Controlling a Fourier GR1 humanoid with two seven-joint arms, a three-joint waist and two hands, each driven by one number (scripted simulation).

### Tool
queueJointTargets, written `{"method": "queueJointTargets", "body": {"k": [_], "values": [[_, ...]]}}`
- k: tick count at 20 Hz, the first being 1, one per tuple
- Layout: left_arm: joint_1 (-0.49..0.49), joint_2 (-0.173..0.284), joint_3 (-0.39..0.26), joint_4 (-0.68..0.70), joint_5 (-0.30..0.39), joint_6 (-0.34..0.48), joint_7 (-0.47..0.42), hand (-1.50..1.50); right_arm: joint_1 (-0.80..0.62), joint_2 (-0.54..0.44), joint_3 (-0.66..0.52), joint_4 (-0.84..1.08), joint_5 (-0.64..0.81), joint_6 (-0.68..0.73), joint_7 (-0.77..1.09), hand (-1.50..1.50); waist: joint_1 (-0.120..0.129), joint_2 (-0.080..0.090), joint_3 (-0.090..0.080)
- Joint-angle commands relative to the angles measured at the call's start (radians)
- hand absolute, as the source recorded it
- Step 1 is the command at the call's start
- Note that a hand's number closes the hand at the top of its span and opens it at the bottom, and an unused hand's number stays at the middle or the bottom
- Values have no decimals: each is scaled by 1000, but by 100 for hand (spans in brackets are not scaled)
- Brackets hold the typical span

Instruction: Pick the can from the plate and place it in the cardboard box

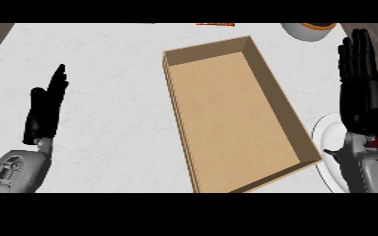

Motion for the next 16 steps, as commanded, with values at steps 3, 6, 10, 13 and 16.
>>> {"method": "queueJointTargets", "body": {"k": [3,6,10,13,16], "values": [[78,-43,-43,-60,-21,0,-65,0,3,-158,-129,13,-231,308,-80,-150,17,-12,47],[82,-8,-34,-74,-23,-22,-87,0,-1,-245,-201,48,-426,553,-109,-150,13,-13,51],[159,-76,-103,-126,-31,-22,-89,0,64,-347,-312,334,-192,403,-163,-150,31,-6,47],[114,-70,-87,-128,-45,-5,-36,0,88,-338,-393,466,-299,545,-335,-150,21,-7,47],[167,-44,-96,-211,-41,-42,-30,0,85,-474,-382,618,-194,694,-474,-150,36,-6,47]]}}
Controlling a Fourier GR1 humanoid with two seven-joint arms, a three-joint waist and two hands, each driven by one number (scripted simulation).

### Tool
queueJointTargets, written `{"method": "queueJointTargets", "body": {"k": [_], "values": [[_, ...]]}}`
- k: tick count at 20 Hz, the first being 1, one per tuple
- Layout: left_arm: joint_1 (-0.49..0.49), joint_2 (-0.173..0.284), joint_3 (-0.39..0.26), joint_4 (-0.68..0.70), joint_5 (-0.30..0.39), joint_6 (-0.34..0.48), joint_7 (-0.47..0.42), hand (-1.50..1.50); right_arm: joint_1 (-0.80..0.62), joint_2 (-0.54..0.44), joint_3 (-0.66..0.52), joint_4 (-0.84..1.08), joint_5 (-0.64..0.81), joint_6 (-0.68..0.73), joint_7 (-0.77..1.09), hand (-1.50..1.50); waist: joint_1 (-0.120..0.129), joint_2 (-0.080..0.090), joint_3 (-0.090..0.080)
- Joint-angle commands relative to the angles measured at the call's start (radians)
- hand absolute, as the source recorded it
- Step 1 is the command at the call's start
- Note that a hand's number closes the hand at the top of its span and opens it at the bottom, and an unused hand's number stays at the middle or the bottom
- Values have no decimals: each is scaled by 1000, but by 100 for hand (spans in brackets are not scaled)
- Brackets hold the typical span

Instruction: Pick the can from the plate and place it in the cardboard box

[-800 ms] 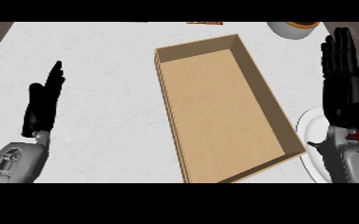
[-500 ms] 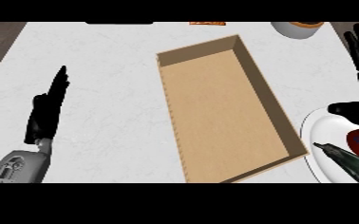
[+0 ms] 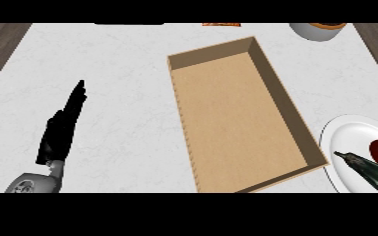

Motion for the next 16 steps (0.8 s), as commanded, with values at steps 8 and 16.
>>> {"method": "queueJointTargets", "body": {"k": [8,16], "values": [[31,-22,-22,-49,-30,17,11,0,65,-427,101,141,339,259,-203,-150,11,1,0],[60,5,14,-58,5,-35,-15,0,117,-578,299,135,604,329,-289,-150,18,1,-1]]}}
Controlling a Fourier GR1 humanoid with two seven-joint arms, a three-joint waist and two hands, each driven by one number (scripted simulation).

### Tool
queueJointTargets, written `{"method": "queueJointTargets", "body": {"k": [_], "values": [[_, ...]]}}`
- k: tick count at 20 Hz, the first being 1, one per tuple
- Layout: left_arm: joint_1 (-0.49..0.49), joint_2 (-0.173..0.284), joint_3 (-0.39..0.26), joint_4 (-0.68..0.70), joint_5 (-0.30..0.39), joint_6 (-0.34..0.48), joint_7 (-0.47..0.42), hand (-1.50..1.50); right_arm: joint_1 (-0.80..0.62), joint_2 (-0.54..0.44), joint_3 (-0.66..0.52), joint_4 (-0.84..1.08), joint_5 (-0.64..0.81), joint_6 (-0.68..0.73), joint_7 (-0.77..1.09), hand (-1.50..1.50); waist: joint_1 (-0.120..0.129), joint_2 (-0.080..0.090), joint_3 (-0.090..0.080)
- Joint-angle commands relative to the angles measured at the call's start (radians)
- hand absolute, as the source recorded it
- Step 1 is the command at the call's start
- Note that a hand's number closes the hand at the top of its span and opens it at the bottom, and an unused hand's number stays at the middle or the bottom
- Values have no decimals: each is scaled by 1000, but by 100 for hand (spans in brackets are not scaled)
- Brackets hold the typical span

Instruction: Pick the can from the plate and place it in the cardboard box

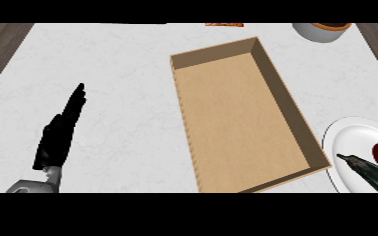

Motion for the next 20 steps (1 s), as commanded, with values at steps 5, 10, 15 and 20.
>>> {"method": "queueJointTargets", "body": {"k": [5,10,15,20], "values": [[72,28,57,-19,12,-44,-39,0,1,11,129,-111,132,63,86,-150,-16,-6,-1],[28,-49,44,-8,-58,0,9,0,42,72,76,-191,164,53,186,-150,-31,-7,-1],[43,-53,51,-91,-72,-38,60,0,6,168,103,-81,310,-38,130,-150,-21,-5,0],[18,-33,139,-3,-42,-113,-2,0,2,178,66,-101,340,32,173,-150,-23,-5,-1]]}}
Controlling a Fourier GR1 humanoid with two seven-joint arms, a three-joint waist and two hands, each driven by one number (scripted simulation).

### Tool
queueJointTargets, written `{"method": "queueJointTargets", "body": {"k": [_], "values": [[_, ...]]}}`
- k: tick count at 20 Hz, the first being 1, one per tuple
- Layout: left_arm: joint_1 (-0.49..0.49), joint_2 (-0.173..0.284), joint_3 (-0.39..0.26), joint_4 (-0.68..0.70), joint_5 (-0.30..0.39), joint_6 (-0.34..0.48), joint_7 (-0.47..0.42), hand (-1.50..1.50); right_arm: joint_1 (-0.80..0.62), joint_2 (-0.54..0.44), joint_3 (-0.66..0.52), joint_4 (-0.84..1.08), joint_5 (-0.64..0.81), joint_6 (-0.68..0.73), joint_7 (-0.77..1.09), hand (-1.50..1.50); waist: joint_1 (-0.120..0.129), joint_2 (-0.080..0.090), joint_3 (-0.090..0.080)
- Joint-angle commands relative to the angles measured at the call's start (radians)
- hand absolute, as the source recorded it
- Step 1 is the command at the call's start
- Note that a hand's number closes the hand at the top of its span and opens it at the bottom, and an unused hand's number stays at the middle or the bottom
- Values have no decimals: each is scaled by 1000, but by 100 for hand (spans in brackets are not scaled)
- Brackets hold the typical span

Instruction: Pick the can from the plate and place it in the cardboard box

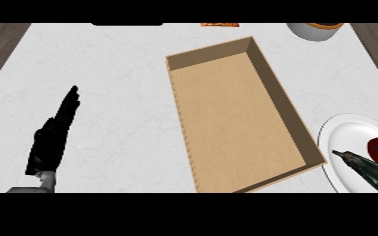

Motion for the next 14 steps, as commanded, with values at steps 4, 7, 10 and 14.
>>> {"method": "queueJointTargets", "body": {"k": [4,7,10,14], "values": [[29,-37,23,15,-34,-30,-57,0,-18,21,-27,111,116,-17,-108,-150,4,1,0],[1,-72,10,-11,-79,5,21,0,-18,69,-30,135,155,-53,-119,-150,2,1,0],[16,-64,43,-24,-74,-33,19,0,26,90,-76,46,147,-10,-82,-150,-1,0,0],[9,-81,57,26,-74,-60,-37,0,-90,137,-53,102,187,16,-31,-150,5,1,0]]}}
